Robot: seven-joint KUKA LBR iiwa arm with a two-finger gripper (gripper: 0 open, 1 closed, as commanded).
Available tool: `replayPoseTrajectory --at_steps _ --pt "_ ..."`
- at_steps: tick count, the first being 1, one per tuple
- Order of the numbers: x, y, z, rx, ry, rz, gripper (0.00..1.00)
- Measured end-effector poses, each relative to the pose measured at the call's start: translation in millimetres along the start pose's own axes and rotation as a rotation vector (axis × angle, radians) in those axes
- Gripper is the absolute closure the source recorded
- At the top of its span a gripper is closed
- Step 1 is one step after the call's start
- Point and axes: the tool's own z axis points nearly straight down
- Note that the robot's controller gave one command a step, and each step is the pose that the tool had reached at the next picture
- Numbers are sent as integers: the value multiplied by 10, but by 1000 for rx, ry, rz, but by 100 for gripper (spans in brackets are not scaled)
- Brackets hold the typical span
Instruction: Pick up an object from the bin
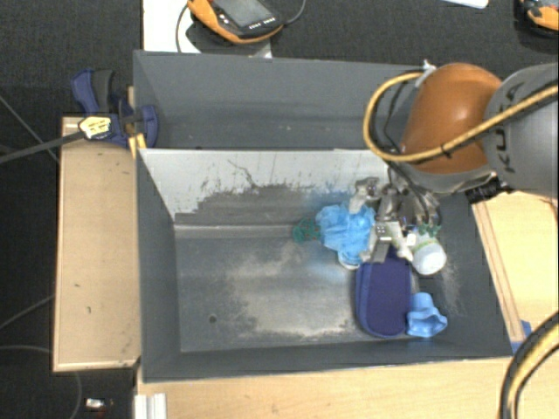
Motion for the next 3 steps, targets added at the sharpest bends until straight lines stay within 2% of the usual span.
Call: replayPoseTrajectory --at_steps 1,2,3 --pt "-12 -1 -34 1 -7 -1 0" --pt "599 -93 477 -1 -12 58 0" --pt "819 -405 795 -4 -26 220 100"
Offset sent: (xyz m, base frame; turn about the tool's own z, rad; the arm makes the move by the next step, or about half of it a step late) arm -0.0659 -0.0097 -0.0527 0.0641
